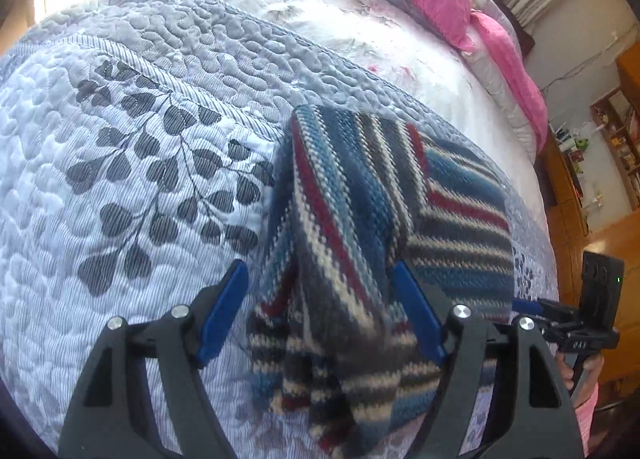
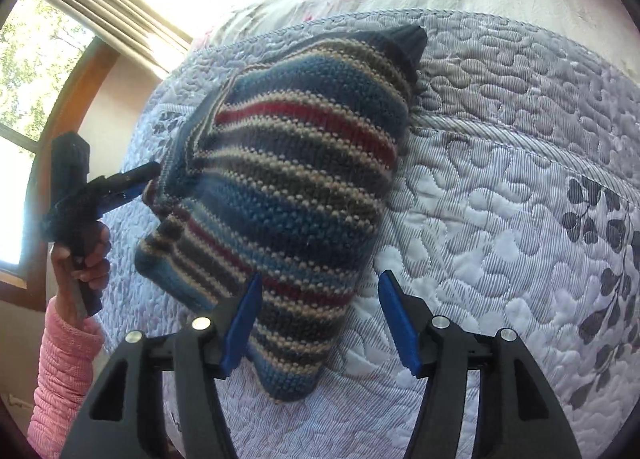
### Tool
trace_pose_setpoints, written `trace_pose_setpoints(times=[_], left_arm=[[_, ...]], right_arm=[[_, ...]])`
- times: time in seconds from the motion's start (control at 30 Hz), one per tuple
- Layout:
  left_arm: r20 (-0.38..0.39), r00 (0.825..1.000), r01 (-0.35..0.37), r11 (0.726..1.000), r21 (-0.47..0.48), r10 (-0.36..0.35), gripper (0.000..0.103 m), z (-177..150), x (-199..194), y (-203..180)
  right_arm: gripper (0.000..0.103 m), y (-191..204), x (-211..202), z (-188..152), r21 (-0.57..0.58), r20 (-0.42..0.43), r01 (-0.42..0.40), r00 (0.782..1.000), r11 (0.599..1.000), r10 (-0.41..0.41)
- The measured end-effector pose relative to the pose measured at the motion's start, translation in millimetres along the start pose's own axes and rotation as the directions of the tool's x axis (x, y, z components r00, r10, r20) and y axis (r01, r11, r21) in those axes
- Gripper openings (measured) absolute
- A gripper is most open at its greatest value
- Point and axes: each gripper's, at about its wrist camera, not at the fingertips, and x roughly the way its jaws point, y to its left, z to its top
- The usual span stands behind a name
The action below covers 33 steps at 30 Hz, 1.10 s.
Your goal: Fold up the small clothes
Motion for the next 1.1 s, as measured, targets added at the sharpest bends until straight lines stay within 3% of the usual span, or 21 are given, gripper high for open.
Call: trace_pose_setpoints(times=[0.03,0.1,0.17,0.2,0.33,0.43,0.53,0.6,0.7,0.8,0.93,1.0,1.1], left_arm=[[-0.013,1.0,0.025,0.999,-0.021,-0.026,0.065,8,8,1],[-0.034,0.997,0.07,0.996,-0.051,-0.072,0.034,18,22,1],[-0.039,0.998,0.047,0.998,-0.04,-0.048,0.023,26,31,-8],[-0.026,0.999,0.03,0.999,-0.025,-0.031,0.013,29,31,-11],[0.074,0.997,0.014,1.0,0.025,-0.016,0.012,38,13,-15],[-0.031,0.999,-0.04,0.999,-0.011,0.04,0.014,34,39,6],[0.0,0.998,0.056,0.997,-0.06,-0.057,0.024,28,31,20],[0.038,0.989,0.147,0.985,-0.093,-0.144,0.05,22,16,25],[0.027,0.972,0.234,0.969,-0.077,-0.233,0.06,5,2,27],[-0.018,0.977,0.209,0.977,-0.045,-0.21,0.062,-11,4,30],[-0.032,0.962,0.27,0.96,-0.074,-0.273,0.063,-11,12,36],[-0.056,0.97,0.232,0.969,-0.081,-0.236,0.063,-6,24,35],[-0.095,0.964,0.24,0.966,-0.092,-0.249,0.072,-2,44,36]], right_arm=[[0.061,0,3,2,-0.001,0.0,0.002,1.0,1.0,-0.002],[0.061,-2,10,4,-0.002,-0.003,0.003,1.0,1.0,-0.003],[0.061,-1,16,5,-0.006,-0.002,-0.006,1.0,1.0,0.005],[0.061,-1,18,5,-0.008,0.002,-0.012,1.0,1.0,0.012],[0.064,-2,22,3,-0.01,0.018,-0.035,0.999,0.999,0.035],[0.066,-4,24,2,-0.003,0.012,-0.05,0.999,0.999,0.05],[0.066,-3,22,1,-0.01,0.014,-0.037,0.999,0.999,0.037],[0.066,-3,18,0,-0.012,0.017,-0.036,0.999,0.999,0.037],[0.071,-1,9,-4,-0.029,0.033,-0.028,0.999,0.999,0.028],[0.074,1,4,-6,-0.049,0.041,-0.029,0.999,0.998,0.031],[0.075,2,5,-5,-0.045,0.039,-0.038,0.998,0.998,0.04],[0.076,1,9,-3,-0.033,0.038,-0.044,0.998,0.998,0.045],[0.077,0,17,2,-0.014,0.032,-0.07,0.997,0.997,0.071]])
